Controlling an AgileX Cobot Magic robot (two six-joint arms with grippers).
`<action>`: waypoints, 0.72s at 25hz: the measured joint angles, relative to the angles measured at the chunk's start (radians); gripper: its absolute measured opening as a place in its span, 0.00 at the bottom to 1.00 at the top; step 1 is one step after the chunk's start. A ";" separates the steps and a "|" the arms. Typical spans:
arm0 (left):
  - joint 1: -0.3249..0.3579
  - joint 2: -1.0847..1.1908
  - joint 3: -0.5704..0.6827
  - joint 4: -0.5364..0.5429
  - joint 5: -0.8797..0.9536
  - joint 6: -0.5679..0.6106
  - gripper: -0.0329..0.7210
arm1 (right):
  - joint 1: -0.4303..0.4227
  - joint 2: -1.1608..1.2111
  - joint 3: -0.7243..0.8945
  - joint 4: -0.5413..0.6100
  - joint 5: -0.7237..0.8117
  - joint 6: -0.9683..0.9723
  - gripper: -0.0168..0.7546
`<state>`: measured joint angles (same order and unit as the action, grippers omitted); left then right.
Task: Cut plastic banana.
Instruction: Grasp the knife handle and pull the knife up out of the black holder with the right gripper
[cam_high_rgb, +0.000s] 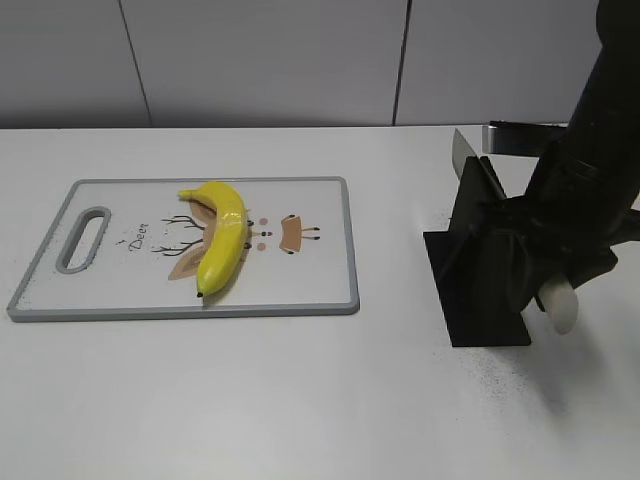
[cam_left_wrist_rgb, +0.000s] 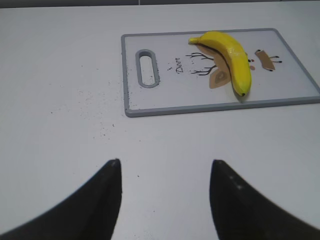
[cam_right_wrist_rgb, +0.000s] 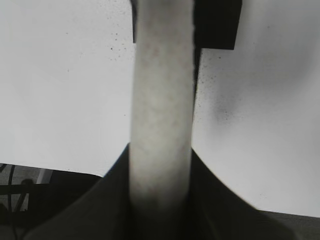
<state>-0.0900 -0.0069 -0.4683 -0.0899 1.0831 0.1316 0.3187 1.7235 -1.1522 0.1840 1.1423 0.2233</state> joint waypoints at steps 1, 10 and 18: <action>0.000 0.000 0.000 0.000 0.000 0.000 0.77 | 0.000 -0.005 0.000 0.003 0.003 0.003 0.24; 0.000 0.000 0.000 0.000 0.000 0.001 0.77 | 0.000 -0.136 0.000 0.008 0.037 0.041 0.24; 0.000 0.000 0.000 0.000 0.000 0.001 0.76 | 0.000 -0.217 -0.030 -0.009 0.045 0.056 0.24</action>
<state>-0.0900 -0.0069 -0.4683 -0.0899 1.0831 0.1326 0.3187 1.5062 -1.1826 0.1752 1.1876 0.2793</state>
